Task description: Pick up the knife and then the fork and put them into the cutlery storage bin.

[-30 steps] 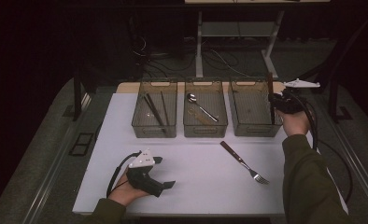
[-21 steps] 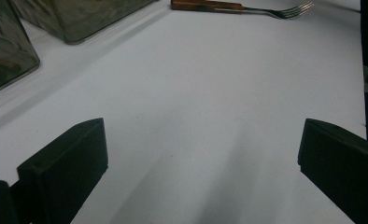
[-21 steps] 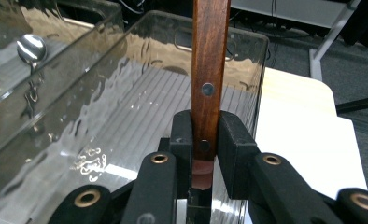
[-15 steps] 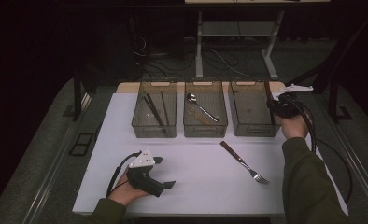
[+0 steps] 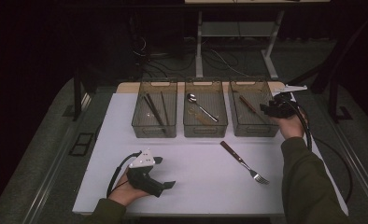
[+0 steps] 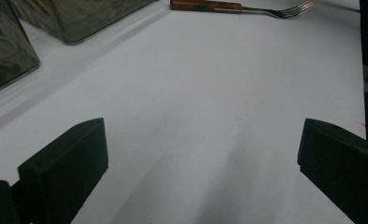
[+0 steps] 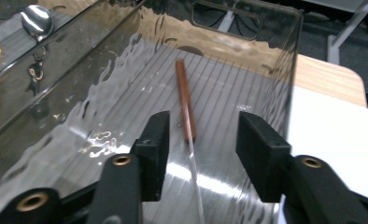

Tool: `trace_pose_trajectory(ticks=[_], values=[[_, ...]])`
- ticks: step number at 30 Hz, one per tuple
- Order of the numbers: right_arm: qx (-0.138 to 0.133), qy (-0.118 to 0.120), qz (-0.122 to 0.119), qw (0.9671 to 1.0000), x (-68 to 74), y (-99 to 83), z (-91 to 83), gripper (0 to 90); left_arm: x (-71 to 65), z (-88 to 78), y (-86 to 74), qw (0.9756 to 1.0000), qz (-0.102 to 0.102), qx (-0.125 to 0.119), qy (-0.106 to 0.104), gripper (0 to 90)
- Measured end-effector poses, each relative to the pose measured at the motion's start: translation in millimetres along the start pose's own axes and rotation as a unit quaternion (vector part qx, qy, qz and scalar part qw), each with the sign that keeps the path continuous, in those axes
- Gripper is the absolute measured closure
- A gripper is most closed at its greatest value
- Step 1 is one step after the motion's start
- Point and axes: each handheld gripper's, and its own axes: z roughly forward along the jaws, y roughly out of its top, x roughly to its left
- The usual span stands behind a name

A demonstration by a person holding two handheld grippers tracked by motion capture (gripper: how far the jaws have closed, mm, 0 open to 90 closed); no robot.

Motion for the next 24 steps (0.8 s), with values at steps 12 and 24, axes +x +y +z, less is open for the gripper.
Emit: trace_pose_trajectory(ticks=[12,24], values=[[-0.024,0.043,0.025,0.9985,3.8,2.0,-24.3,42.1,-0.1,-0.2,0.2,1.0000,0.000,0.000,0.000,0.8],[-0.052,0.092,0.025,0.9941,16.2,-17.9,-59.1,33.7,-1.0,-0.3,0.3,1.0000,0.001,0.002,0.000,0.8]])
